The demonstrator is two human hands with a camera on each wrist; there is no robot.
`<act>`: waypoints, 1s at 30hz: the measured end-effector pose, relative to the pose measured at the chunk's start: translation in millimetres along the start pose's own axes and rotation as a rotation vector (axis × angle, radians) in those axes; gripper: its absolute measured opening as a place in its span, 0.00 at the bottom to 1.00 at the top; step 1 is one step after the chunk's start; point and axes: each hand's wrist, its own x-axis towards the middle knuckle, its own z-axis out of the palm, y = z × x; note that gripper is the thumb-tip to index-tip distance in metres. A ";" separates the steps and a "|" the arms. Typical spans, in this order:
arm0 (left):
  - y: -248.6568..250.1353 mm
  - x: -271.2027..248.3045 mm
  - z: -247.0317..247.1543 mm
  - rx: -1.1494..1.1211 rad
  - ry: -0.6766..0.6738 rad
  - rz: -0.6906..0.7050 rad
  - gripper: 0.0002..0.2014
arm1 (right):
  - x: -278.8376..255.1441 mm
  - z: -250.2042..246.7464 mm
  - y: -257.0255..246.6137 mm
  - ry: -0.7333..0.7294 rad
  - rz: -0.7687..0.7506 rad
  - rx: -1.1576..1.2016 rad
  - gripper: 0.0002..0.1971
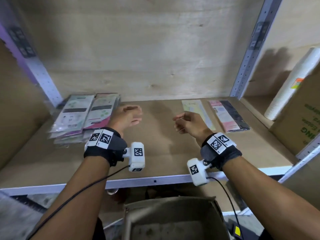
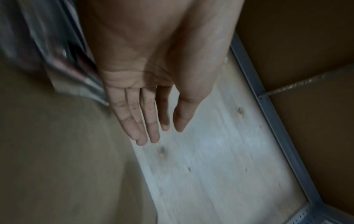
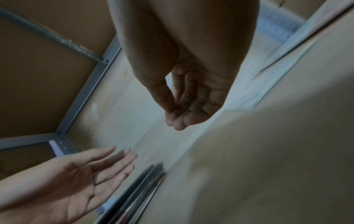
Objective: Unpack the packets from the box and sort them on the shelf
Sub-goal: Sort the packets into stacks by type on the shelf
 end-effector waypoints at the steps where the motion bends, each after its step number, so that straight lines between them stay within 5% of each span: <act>1: 2.5 -3.8 -14.0 0.005 0.017 0.023 0.13 | 1.4 11.6 -3.4 -0.030 0.007 0.019 0.10; 8: 11.7 -17.1 -99.1 -0.058 0.203 0.141 0.09 | 35.7 109.0 -39.0 -0.193 0.059 0.023 0.03; 14: 7.3 -17.2 -143.7 -0.102 0.393 0.164 0.09 | 66.3 191.3 -65.2 -0.283 0.074 -0.018 0.20; 18: 5.3 -14.7 -153.7 -0.067 0.413 0.117 0.10 | 73.2 222.1 -56.5 -0.304 0.040 -0.103 0.13; 26: -3.7 -5.1 -151.4 0.085 0.391 0.059 0.11 | 65.4 190.9 -33.1 -0.330 0.105 -0.108 0.09; 30: -6.9 -8.5 -131.3 0.464 0.211 0.132 0.20 | 48.0 146.2 -34.9 -0.315 0.149 0.137 0.17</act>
